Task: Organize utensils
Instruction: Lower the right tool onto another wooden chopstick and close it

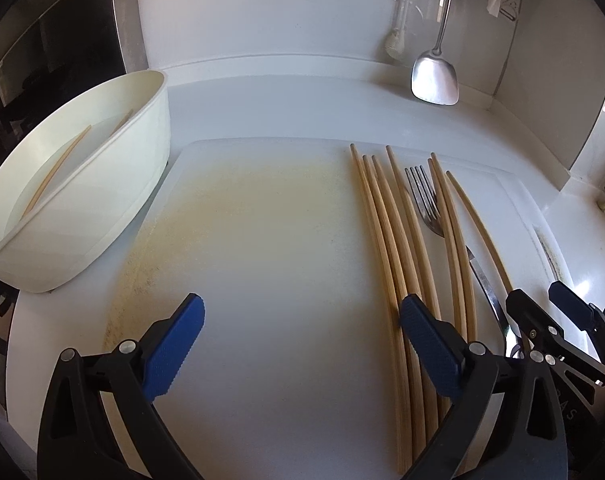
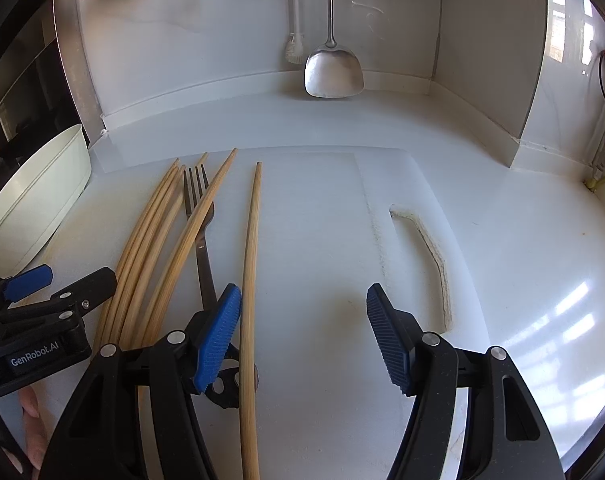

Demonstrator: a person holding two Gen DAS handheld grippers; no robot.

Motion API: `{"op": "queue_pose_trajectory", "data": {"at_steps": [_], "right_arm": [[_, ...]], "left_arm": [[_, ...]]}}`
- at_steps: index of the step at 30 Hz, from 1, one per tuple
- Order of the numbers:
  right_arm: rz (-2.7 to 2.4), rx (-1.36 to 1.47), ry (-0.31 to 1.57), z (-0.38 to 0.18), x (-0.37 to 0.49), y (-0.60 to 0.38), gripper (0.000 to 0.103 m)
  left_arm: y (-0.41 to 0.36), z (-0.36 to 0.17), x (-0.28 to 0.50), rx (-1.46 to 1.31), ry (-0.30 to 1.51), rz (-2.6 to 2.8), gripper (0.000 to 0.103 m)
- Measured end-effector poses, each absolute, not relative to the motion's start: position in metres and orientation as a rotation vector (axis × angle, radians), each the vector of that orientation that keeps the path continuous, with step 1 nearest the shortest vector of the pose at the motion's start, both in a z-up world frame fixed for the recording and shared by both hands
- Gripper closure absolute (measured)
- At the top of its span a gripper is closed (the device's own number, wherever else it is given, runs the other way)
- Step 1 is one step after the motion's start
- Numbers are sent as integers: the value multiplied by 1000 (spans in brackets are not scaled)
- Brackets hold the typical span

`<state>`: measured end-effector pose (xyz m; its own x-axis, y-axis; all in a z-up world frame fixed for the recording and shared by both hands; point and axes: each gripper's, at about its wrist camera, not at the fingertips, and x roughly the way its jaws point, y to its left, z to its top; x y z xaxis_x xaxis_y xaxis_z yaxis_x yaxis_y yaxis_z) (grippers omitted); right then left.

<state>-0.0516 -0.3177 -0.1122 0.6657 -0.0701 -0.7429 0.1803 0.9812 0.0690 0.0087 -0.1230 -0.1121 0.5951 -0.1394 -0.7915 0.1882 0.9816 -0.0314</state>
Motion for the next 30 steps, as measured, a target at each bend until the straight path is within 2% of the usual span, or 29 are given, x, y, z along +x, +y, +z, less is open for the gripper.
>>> {"op": "queue_pose_trajectory", "data": {"at_steps": [9,30], "right_arm": [[-145,141,829,-112,-49,-319,40],[-144,107,825,-112,-38,-313,41]], "left_arm": [[-98,-112,13,-1,921,-142,6],[-124,-119,25,71,915,-157,6]]}}
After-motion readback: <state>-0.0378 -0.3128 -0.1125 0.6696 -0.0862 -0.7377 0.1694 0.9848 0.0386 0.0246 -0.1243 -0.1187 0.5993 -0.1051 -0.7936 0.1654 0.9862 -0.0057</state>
